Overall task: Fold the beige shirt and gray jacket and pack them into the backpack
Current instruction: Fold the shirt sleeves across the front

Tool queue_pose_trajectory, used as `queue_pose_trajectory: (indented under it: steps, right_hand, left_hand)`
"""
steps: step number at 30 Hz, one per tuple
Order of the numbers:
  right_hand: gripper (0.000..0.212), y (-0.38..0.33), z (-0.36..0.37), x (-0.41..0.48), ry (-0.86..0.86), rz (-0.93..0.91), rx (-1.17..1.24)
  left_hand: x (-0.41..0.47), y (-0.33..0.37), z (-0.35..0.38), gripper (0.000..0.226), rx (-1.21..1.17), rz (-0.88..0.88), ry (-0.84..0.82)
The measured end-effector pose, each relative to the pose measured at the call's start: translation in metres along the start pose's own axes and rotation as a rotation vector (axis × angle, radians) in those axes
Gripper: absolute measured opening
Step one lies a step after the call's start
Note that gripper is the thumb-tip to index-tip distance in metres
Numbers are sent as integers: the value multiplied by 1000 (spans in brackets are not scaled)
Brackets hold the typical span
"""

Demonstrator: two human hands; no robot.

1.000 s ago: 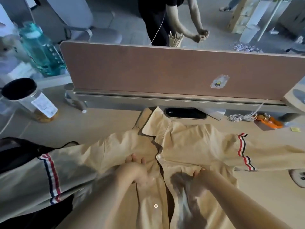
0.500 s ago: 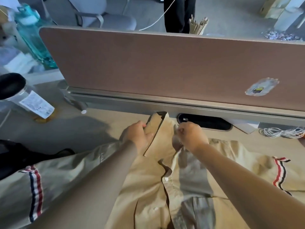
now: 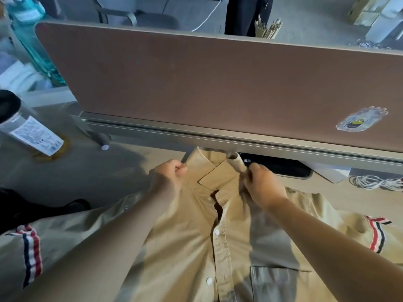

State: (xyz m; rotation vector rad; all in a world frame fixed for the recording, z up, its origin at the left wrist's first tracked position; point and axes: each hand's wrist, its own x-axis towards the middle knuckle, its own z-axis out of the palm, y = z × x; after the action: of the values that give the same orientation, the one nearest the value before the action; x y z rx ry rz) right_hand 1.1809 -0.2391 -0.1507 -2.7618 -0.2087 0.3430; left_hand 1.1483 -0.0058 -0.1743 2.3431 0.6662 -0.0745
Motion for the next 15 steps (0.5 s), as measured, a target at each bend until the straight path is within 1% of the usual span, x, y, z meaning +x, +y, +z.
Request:
queue_pose_trajectory:
  steps: [3,6,7,8,9,10,12,13,14,15]
  right_hand:
    - [21,-2,5,7,50,177,175]
    - [26,-3,2,14,137,448,385]
    - [26,0,1,15,162,511,419]
    - [26,1,-1,13,168,530,411]
    - [26,0,-2,9,177,496,373]
    - [27,-3,-1,1,200,413,302]
    - [33,-11,3,-17,287,157,115]
    - [37,-15,7,-26,299,12,44]
    - [40,-18,11,-33,261,-113,-14]
    - [43,-17,16,-40,194,-215,-87]
  left_hand:
    - [8,8,2,27,47,-26,18]
    - [10,15,6,33,135,-81,-16]
    - [7,17,5,34,162,-105,-24]
    - [4,18,3,31,169,-112,-15]
    - [0,18,1,26,161,-80,18]
    - [-6,17,0,22,149,-8,80]
    - [-23,18,-1,17,142,190,215]
    - [-32,18,0,15,139,287,264]
    - [-38,17,2,12,148,367,273]
    - [-47,15,2,11,175,432,243]
